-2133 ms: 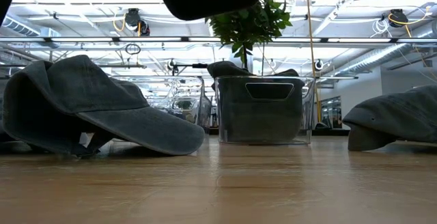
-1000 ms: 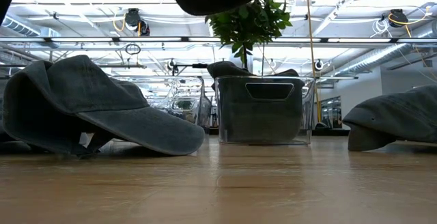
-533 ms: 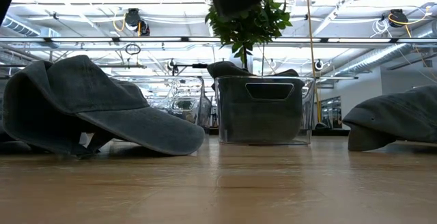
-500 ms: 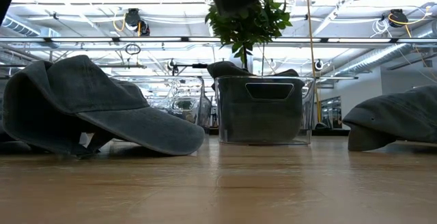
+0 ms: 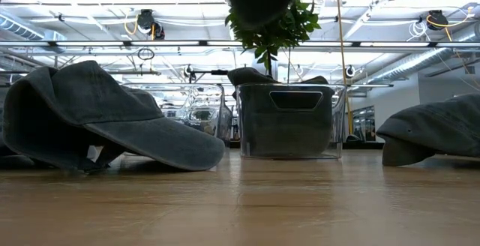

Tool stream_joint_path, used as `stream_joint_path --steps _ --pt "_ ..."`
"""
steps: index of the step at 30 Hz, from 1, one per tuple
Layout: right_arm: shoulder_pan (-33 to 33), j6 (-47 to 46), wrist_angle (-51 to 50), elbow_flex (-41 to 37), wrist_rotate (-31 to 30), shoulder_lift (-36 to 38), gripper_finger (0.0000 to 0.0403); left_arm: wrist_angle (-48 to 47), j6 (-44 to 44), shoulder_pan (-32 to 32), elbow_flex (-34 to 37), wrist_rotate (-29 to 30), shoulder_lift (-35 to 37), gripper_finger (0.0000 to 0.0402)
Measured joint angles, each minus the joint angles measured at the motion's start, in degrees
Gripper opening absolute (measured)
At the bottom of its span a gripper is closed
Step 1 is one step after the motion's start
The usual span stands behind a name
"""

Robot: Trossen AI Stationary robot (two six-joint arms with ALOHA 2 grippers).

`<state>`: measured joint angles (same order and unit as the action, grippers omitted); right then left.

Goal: Pick & Place hat
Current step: Put the black cap into the right transparent bin

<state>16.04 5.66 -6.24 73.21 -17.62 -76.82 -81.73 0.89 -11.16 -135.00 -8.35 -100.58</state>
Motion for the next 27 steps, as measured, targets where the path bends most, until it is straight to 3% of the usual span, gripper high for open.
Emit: stream_joint_path --steps 4,8,12,16,27 --pt "-0.52 -0.43 5.53 0.02 -7.5 0.0 0.0002 1.17 -4.61 0.18 0.0 7.01 2.2 0.0255" --pt "-1.07 -0.47 6.15 0.13 -11.07 0.33 0.0002 -0.04 -7.32 0.37 0.0 13.63 3.18 0.0255" --pt "-1.8 -0.69 5.84 0.36 -12.1 0.33 0.0002 -1.78 -8.93 0.31 0.0 15.95 3.37 0.0255" --pt "-2.18 0.03 4.54 1.51 -18.54 0.35 0.0002 -4.53 -12.32 0.13 0.0 16.74 3.24 0.0255" --pt "-2.66 7.21 6.57 4.49 -27.59 -1.29 0.0002 -4.04 -24.2 0.32 0.0 23.78 3.24 0.0255"
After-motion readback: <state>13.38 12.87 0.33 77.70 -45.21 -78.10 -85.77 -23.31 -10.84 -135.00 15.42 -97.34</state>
